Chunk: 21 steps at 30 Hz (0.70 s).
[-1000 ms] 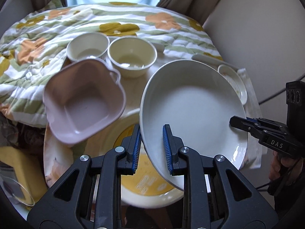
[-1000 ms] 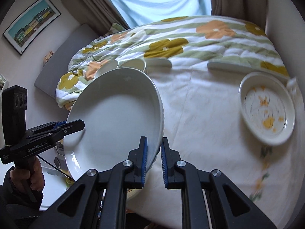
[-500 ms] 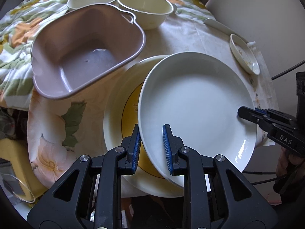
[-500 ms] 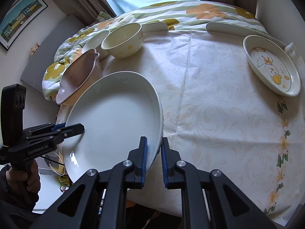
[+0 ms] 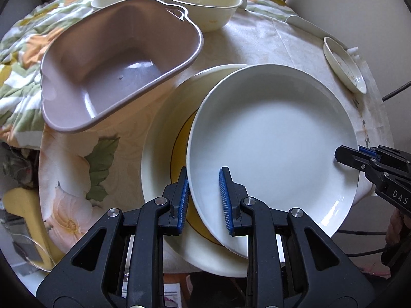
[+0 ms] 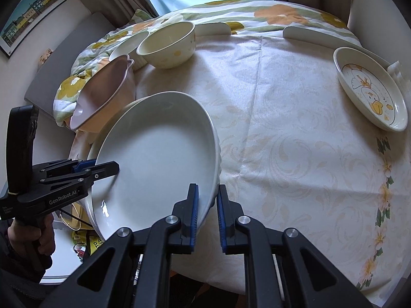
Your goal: Organize plates and bowls
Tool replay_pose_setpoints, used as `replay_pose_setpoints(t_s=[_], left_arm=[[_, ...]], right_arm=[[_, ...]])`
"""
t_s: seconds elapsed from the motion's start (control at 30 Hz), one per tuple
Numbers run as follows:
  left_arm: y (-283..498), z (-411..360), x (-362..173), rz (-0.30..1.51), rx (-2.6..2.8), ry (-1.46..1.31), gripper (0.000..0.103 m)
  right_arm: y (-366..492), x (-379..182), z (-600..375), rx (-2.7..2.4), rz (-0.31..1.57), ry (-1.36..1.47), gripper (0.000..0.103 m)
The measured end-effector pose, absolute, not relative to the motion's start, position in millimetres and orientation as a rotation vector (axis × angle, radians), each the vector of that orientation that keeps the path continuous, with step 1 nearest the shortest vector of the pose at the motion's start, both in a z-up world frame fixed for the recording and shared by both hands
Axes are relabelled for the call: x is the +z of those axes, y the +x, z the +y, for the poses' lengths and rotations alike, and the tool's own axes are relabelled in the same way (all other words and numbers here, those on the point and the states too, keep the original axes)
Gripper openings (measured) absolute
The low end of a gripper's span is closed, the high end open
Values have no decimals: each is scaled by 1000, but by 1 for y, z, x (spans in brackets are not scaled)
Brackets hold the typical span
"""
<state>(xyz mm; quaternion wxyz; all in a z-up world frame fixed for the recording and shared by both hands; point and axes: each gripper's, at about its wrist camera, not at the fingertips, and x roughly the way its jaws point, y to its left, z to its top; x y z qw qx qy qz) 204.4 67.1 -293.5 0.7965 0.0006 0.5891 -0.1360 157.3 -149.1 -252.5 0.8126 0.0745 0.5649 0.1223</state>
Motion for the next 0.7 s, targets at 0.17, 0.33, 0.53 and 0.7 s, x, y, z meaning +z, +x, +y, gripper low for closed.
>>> replay_pose_setpoints(t_s=[0.17,0.33,0.53,0.7], left_arm=[[199,53,-289,1227,-234,151,20],[193,43,-287,1186,-188,276,20],[189,32,-288,1144,-139,406,20],[190,33,-287,1141,-127,408,20]], right_arm=[[160,-253,-143,262,1206,110,13],[163,-253,-134,266,1203,20,13],[163,-255,-128,262,1203,-29,13],[164,-254,-120,246,1204,-94,14]])
